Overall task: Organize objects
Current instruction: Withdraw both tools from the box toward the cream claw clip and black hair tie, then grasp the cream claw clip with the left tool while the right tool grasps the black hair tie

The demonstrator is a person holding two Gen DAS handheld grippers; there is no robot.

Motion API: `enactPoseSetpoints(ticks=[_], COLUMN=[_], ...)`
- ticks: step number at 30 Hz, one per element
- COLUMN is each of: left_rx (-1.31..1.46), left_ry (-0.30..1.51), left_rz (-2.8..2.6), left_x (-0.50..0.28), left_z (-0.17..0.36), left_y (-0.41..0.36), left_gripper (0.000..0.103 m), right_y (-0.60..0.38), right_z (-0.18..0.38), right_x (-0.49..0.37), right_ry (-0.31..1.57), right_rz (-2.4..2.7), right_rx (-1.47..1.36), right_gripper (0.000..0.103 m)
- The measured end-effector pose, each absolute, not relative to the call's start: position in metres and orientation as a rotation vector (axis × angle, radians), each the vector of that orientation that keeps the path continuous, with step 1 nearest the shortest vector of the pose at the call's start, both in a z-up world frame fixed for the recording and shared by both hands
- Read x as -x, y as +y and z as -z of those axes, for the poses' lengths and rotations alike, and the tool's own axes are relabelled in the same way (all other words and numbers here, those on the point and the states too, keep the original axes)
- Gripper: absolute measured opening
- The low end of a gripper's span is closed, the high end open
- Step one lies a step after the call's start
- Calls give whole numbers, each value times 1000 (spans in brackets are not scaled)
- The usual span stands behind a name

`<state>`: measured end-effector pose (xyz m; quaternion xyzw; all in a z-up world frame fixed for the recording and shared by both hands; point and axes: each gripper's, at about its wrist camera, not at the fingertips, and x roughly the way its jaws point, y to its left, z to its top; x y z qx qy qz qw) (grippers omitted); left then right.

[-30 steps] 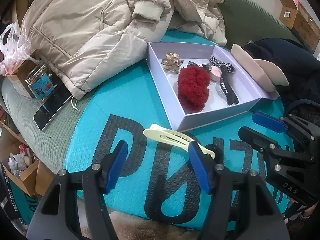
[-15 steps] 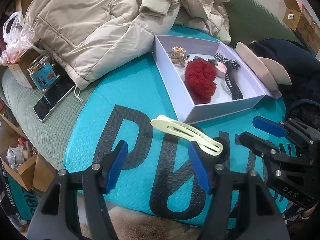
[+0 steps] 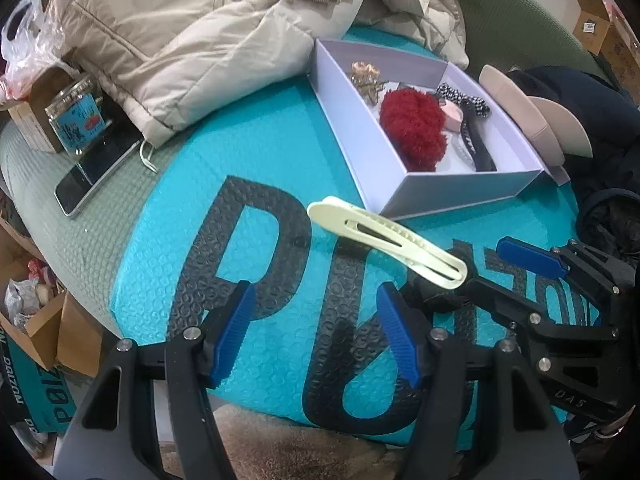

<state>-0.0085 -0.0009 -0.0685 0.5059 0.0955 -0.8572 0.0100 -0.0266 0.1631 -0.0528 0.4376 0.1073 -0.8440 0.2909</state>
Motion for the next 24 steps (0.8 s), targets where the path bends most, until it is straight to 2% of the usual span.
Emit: enactPoseSetpoints(ticks=[10, 16, 19, 22, 24], left_rx=[-1626, -1605, -1578, -1567, -1578], left_ry=[330, 374, 366, 372, 381], left_rz=[2636, 2656, 2682, 2703, 2711], left_x=[16, 21, 25, 30, 32], left_z=[84, 77, 68, 64, 64], left_y=[-11, -12, -10, -6, -3], left_gripper=[61, 62, 66, 67, 67], right_y=[160, 156, 153, 153, 155], right_z=[69, 69, 73, 78, 80], right_x=[36, 37, 37, 38, 38], right_ry=[248, 242, 255, 268, 255], right_rz=[2212, 2167, 2164, 2174, 2168], right_rx=[-1189, -1178, -1181, -1184, -1180], right_gripper=[56, 56, 56, 56, 50])
